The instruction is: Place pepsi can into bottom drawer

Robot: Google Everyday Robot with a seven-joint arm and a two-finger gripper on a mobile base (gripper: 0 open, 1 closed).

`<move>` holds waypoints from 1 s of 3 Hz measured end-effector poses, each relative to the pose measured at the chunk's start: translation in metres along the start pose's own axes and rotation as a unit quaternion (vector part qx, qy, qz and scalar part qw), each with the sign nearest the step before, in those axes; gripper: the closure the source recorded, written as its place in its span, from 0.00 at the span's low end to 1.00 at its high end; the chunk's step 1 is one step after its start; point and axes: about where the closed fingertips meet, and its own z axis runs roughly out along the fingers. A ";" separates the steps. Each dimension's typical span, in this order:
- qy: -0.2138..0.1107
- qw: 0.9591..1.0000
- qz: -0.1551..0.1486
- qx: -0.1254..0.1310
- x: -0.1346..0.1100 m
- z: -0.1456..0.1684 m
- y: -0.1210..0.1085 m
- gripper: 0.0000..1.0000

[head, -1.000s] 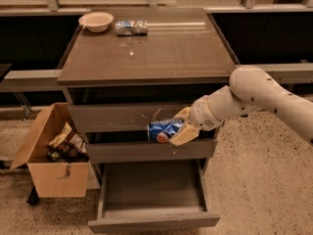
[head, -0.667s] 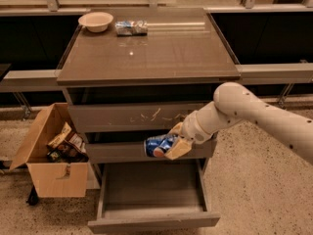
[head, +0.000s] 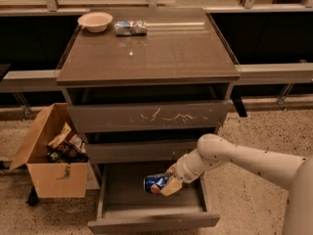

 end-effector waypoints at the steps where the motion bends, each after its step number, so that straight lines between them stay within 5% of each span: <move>1: -0.005 1.000 0.016 -0.021 0.017 0.028 0.009 1.00; 3: 0.003 1.000 0.025 -0.011 0.034 0.047 -0.007 1.00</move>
Offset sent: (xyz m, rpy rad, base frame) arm -0.0152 0.0068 -0.0313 0.0207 0.0517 -0.0047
